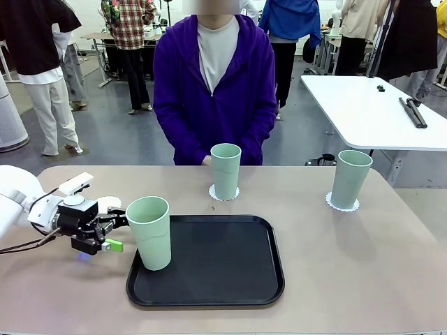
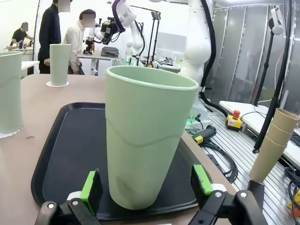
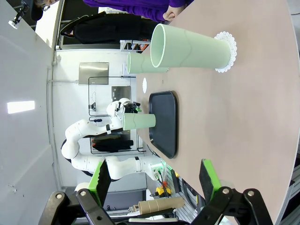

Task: Place coasters on the table and set cups on them.
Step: Take one Reusable plastic cup from the Flat Tray and place it on a coaster set by the human.

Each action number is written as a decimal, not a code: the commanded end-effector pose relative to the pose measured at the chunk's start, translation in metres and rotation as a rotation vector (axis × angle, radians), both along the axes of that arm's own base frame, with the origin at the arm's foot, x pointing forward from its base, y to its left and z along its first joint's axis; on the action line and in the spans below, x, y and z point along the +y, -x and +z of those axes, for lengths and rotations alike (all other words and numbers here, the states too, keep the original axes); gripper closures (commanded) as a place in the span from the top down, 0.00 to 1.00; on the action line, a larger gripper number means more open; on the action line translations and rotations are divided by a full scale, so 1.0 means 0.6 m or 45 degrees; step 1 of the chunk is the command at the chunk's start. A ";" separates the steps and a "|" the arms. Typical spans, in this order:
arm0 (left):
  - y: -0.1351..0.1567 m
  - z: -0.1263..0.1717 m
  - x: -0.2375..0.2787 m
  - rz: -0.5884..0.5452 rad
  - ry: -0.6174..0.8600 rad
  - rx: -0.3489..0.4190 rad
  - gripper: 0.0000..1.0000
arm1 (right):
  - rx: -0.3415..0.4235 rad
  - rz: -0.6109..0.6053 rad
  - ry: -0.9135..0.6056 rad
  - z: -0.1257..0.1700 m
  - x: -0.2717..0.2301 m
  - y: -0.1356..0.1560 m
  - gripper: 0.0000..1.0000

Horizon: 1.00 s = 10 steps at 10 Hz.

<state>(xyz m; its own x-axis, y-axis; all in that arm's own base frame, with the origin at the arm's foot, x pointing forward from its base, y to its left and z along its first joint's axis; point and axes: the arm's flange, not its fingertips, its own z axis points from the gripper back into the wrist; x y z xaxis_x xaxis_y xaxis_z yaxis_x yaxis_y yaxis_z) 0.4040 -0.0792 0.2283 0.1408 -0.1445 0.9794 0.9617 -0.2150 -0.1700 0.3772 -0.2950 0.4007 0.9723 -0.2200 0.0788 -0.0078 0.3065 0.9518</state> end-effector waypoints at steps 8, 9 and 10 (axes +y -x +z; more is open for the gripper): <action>-0.017 -0.025 -0.078 -0.047 -0.053 0.030 1.00 | -0.003 -0.005 0.008 0.001 0.000 0.001 1.00; -0.014 -0.026 -0.089 -0.059 -0.054 0.026 1.00 | -0.003 -0.005 0.008 0.001 0.000 0.001 1.00; -0.010 -0.028 -0.098 -0.075 -0.059 0.029 1.00 | -0.003 -0.005 0.008 0.001 0.000 0.001 1.00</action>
